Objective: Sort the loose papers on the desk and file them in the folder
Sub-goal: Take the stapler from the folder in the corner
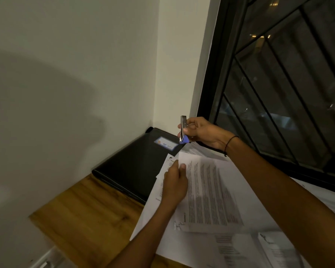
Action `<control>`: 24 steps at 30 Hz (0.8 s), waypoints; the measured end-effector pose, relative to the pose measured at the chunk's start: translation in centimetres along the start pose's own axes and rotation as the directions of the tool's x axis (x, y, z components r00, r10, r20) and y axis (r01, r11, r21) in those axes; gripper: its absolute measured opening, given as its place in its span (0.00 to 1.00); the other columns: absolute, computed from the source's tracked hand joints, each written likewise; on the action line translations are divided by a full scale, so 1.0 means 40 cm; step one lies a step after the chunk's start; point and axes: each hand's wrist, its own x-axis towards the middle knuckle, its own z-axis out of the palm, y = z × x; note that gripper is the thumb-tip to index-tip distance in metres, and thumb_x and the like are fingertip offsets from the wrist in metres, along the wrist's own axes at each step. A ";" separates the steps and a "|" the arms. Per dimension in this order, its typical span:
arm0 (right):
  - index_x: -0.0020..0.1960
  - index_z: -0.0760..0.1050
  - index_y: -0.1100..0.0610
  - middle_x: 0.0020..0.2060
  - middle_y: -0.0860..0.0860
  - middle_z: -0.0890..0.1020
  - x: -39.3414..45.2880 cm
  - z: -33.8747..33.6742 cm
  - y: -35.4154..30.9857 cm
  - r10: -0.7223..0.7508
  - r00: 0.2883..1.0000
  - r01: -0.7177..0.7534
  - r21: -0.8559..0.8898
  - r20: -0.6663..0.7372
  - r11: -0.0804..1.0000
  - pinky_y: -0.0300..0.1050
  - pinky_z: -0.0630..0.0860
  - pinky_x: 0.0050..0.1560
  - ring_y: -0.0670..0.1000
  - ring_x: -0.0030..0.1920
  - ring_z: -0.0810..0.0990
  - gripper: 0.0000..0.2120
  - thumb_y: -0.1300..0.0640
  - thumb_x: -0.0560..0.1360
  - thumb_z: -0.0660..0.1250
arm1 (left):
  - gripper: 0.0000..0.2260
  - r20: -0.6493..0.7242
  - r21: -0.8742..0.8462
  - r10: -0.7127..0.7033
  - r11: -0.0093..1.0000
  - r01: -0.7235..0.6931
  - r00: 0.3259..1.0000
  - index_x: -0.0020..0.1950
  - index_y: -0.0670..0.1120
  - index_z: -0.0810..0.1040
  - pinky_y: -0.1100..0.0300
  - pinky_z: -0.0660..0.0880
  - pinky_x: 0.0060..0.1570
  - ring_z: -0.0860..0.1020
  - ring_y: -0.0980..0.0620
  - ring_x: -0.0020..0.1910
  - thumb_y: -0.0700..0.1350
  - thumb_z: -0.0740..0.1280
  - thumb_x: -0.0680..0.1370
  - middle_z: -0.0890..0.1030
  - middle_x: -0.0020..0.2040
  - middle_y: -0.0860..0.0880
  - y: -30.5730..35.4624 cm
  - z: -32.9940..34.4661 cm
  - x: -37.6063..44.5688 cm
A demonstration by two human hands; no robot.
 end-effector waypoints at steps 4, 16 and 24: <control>0.67 0.74 0.61 0.58 0.57 0.83 -0.040 -0.004 -0.012 0.058 0.998 -0.057 -0.157 -0.002 0.986 0.45 0.82 0.56 0.55 0.59 0.83 0.15 0.62 0.81 0.69 | 0.12 -0.010 -0.012 0.037 0.999 -0.037 0.999 0.53 0.50 0.76 0.55 0.82 0.48 0.83 0.52 0.44 0.52 0.55 0.87 0.83 0.46 0.49 0.008 -0.006 -0.011; 0.55 0.75 0.59 0.47 0.55 0.84 -0.112 0.002 0.011 0.113 0.993 -0.112 -0.041 0.019 0.993 0.39 0.80 0.47 0.50 0.48 0.86 0.03 0.64 0.82 0.65 | 0.14 0.019 0.029 0.065 0.997 -0.065 0.998 0.54 0.46 0.77 0.68 0.75 0.41 0.83 0.55 0.41 0.52 0.55 0.87 0.82 0.45 0.50 0.005 0.004 -0.012; 0.63 0.75 0.61 0.55 0.57 0.82 -0.115 -0.004 0.027 0.150 0.987 -0.149 -0.018 0.063 0.989 0.42 0.82 0.53 0.52 0.55 0.83 0.11 0.65 0.81 0.66 | 0.13 0.018 0.063 0.044 0.997 -0.045 0.999 0.62 0.49 0.75 0.65 0.75 0.50 0.80 0.56 0.46 0.52 0.54 0.87 0.80 0.51 0.52 0.013 0.004 -0.013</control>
